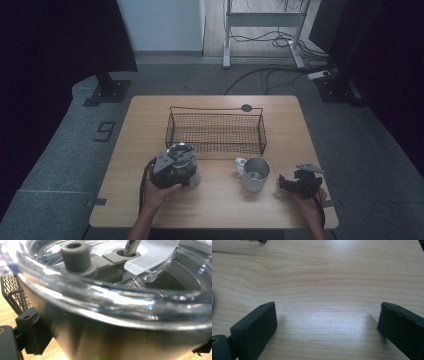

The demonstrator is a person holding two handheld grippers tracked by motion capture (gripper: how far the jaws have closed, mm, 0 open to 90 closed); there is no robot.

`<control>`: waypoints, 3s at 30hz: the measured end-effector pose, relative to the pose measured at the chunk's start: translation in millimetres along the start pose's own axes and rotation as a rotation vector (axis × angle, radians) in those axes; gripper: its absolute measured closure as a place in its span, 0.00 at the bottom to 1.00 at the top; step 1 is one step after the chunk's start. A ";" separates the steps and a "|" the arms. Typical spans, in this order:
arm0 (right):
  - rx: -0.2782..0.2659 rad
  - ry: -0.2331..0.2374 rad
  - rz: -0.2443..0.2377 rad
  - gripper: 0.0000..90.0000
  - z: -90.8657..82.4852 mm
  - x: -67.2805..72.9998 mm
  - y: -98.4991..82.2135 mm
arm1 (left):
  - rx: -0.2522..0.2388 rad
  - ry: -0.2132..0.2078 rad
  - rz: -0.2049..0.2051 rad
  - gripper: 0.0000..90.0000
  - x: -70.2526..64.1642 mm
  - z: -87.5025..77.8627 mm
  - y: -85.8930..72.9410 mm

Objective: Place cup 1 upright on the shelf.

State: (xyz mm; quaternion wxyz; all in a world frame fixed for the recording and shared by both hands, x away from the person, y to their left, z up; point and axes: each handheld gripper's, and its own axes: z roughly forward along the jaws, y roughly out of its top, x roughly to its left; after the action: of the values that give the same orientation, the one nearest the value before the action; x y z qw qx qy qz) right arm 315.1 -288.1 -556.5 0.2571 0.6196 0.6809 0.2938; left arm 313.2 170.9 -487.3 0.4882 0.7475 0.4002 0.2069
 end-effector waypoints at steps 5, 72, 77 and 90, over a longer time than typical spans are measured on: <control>-0.001 -0.002 0.003 0.02 0.0 -0.1 0.0 | -0.020 0.000 -0.002 0.04 0.3 -6.3 4.7; -0.006 -0.010 0.014 0.05 -0.5 -0.5 -0.2 | -0.067 -0.034 0.027 0.05 5.8 -20.5 56.4; -0.007 -0.011 0.015 0.05 -0.6 -0.5 -0.2 | -0.066 -0.032 0.027 0.05 6.7 -19.0 60.6; -0.007 -0.011 0.016 0.05 -0.6 -0.5 -0.2 | -0.064 -0.038 0.032 0.05 7.1 -14.7 69.3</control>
State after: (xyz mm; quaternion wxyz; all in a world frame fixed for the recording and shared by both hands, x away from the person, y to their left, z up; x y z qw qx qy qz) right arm 314.6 -288.7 -556.2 0.2606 0.6260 0.6733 0.2948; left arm 334.6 170.8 -419.4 0.5160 0.7416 0.3721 0.2132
